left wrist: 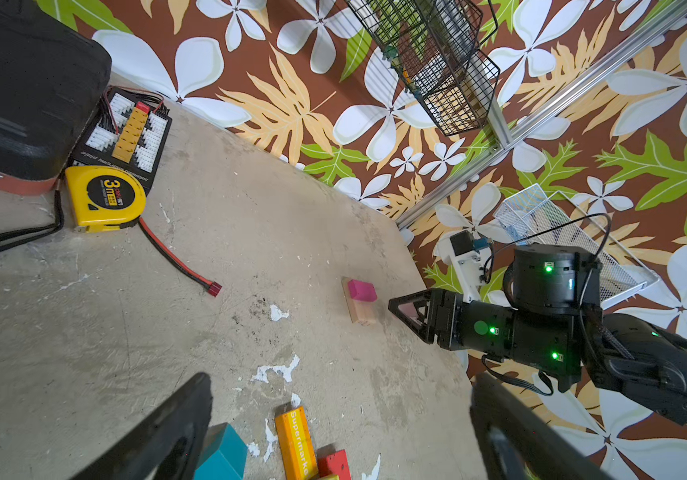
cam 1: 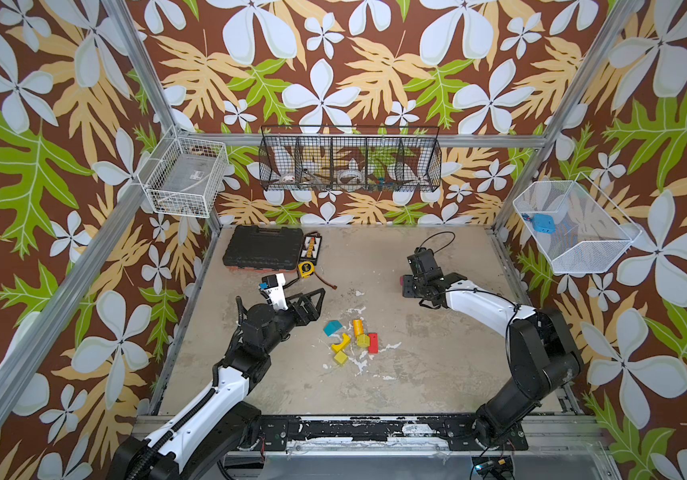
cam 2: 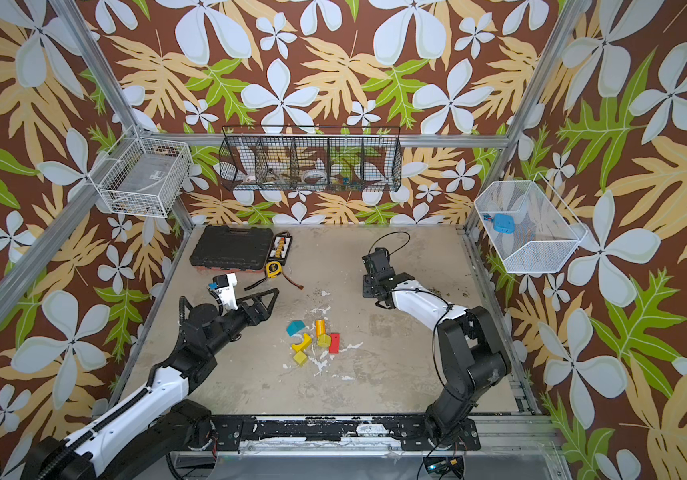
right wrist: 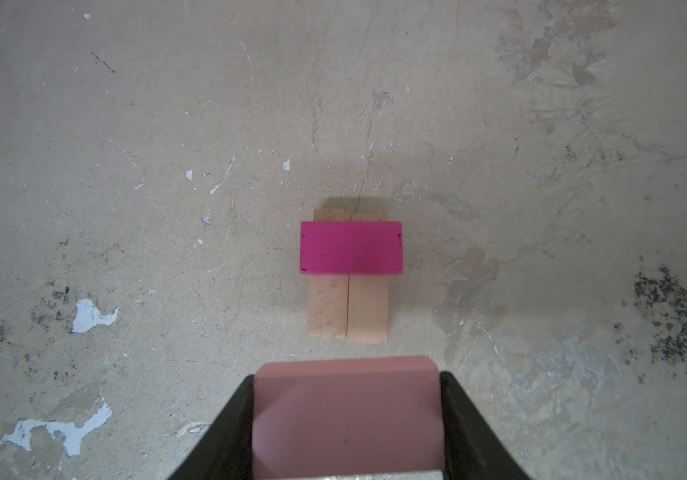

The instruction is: Build the wood block tower

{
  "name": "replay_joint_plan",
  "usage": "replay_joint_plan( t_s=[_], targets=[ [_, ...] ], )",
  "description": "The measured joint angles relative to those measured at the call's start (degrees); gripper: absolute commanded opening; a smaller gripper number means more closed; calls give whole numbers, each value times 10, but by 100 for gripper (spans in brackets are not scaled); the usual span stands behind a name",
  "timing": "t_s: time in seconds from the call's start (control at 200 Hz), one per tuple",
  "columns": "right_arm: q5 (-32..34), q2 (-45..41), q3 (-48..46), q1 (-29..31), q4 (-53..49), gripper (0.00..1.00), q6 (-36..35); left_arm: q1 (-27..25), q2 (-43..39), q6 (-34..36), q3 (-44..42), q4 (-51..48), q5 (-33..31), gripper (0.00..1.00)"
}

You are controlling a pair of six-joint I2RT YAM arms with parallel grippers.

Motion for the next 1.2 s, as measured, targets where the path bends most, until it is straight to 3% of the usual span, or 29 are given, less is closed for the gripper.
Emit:
replay_joint_plan(
  t_s=[0.561, 1.201],
  targets=[
    [-4, 78, 38, 0, 1, 39, -14, 0, -6, 4, 10, -5, 2, 98],
    [0, 101, 44, -4, 2, 42, -20, 0, -5, 5, 10, -6, 5, 98]
  ],
)
